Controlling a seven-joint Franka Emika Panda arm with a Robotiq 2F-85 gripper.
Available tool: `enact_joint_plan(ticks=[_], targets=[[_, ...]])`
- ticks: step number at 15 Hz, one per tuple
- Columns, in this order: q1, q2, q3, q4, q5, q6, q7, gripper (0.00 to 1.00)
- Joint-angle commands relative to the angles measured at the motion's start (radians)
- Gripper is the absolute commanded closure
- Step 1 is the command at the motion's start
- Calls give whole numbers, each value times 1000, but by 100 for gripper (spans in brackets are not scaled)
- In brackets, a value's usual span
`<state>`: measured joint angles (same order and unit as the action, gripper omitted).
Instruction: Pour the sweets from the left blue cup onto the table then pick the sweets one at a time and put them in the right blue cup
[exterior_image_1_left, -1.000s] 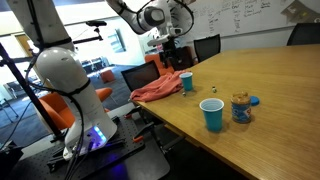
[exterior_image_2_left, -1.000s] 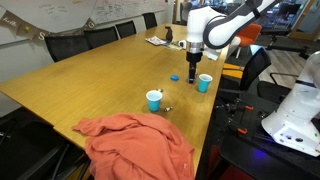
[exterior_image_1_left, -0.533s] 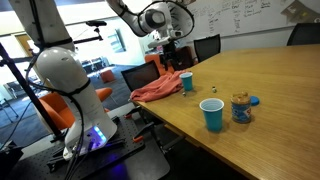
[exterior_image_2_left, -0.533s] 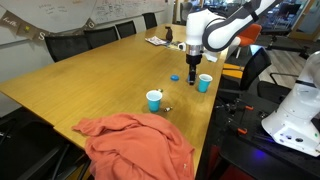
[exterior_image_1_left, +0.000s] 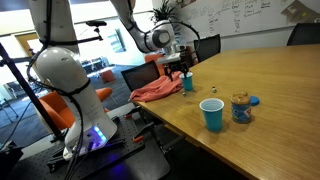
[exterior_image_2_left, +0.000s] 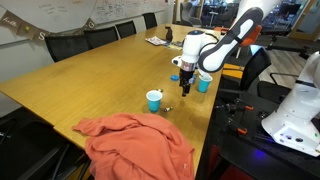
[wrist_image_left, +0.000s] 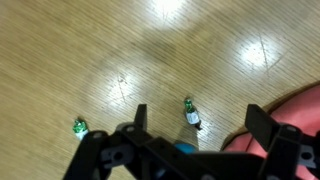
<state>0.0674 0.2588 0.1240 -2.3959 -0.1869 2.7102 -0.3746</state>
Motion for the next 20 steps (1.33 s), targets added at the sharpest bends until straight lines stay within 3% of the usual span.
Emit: enact_joint_plan(ticks=[1, 3, 4, 8, 12, 17, 20], targets=[[-50, 76, 35, 9, 31, 131, -116, 0], [-80, 112, 63, 34, 90, 119, -88, 0], [-50, 86, 34, 9, 30, 109, -68, 0], [-73, 113, 54, 31, 65, 109, -69, 0], [44, 166, -60, 78, -88, 131, 64, 0], [119, 261, -89, 127, -161, 187, 159, 0], [163, 311, -114, 136, -183, 285, 181, 0]])
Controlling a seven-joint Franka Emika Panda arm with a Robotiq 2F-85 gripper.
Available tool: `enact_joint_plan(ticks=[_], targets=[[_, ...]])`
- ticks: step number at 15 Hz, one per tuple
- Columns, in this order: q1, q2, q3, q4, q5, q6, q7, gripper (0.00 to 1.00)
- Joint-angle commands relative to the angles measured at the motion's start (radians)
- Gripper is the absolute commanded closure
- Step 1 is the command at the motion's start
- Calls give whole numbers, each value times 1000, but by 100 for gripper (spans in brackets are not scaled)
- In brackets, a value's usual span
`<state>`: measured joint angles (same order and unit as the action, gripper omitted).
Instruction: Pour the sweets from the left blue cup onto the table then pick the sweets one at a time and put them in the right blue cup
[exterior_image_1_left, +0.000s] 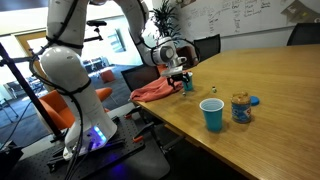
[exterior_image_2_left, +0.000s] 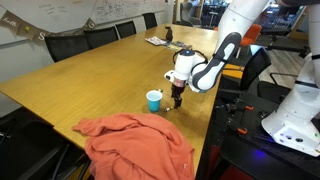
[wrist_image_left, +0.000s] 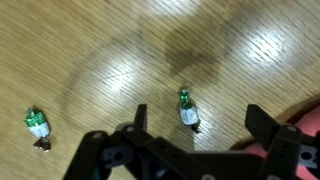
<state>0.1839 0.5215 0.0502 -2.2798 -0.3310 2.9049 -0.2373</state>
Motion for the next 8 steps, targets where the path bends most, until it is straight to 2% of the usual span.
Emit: enact_joint_plan(ticks=[1, 4, 8], targets=[[55, 65, -47, 22, -41, 135, 43, 0], [55, 112, -46, 29, -12, 238, 22, 0], [42, 158, -36, 36, 7, 302, 8, 0]])
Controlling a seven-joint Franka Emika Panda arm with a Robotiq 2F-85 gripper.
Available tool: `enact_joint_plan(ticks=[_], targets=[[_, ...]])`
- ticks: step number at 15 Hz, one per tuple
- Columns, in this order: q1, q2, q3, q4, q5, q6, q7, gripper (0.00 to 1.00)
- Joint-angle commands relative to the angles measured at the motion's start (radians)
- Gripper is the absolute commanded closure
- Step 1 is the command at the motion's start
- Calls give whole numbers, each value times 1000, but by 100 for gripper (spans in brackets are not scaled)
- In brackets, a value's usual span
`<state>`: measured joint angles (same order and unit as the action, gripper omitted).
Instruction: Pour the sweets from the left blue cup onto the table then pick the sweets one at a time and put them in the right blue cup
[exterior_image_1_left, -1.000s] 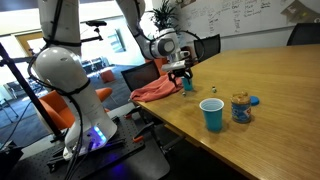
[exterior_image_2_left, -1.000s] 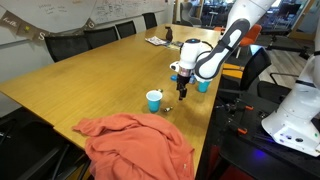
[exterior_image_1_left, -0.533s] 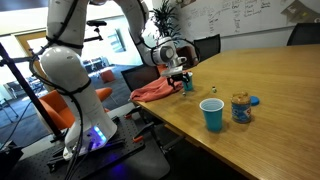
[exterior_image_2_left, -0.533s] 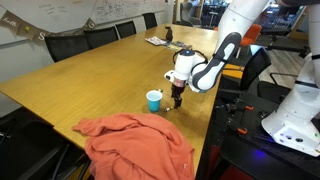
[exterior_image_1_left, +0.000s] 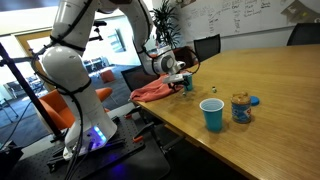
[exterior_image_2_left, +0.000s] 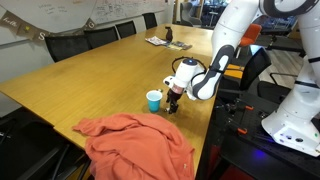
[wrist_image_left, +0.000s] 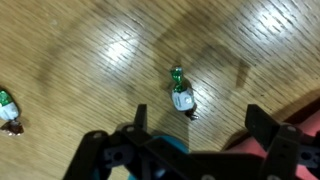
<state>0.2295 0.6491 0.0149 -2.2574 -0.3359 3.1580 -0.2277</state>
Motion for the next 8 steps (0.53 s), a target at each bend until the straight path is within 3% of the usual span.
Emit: enact_joint_plan(ticks=[1, 4, 5, 8], targets=[[-2, 41, -2, 17, 15, 61, -3, 0], [3, 64, -8, 32, 20, 69, -1, 0], [4, 70, -10, 36, 22, 69, 0, 18], [4, 83, -14, 47, 23, 75, 0, 44]])
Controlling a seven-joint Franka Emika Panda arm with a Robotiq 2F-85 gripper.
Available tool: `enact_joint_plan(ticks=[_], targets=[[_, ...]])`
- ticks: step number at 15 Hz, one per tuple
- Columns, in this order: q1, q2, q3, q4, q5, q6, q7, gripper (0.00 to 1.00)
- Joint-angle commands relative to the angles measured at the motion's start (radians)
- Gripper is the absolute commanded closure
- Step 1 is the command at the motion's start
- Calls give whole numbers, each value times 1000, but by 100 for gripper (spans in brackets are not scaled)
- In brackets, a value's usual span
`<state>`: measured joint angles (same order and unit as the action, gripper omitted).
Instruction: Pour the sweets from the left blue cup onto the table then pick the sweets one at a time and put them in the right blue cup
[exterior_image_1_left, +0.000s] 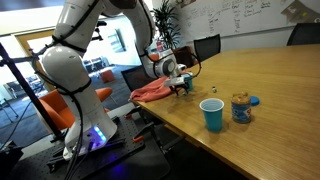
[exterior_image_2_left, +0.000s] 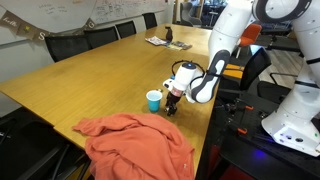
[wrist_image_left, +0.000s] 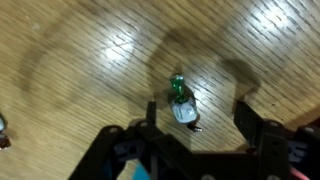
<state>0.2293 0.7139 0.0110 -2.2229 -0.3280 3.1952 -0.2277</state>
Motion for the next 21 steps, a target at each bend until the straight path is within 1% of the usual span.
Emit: enact_joint_plan(ticks=[1, 7, 8, 9, 10, 11, 12, 14, 16, 18, 21], targets=[[5, 19, -11, 14, 16, 40, 0, 51], [10, 3, -12, 4, 20, 49, 4, 96], [6, -14, -7, -10, 24, 49, 10, 100], [11, -32, -14, -22, 34, 41, 20, 97], [11, -64, -16, -50, 46, 32, 30, 100], [29, -102, -39, -78, 62, 16, 42, 97], [42, -134, -63, -101, 75, 5, 49, 97], [97, -218, -158, -161, 100, -11, 82, 97], [158, -297, -275, -212, 116, -33, 109, 97], [259, -362, -451, -241, 107, -92, 144, 97], [379, -372, -704, -227, 30, -182, 227, 97]])
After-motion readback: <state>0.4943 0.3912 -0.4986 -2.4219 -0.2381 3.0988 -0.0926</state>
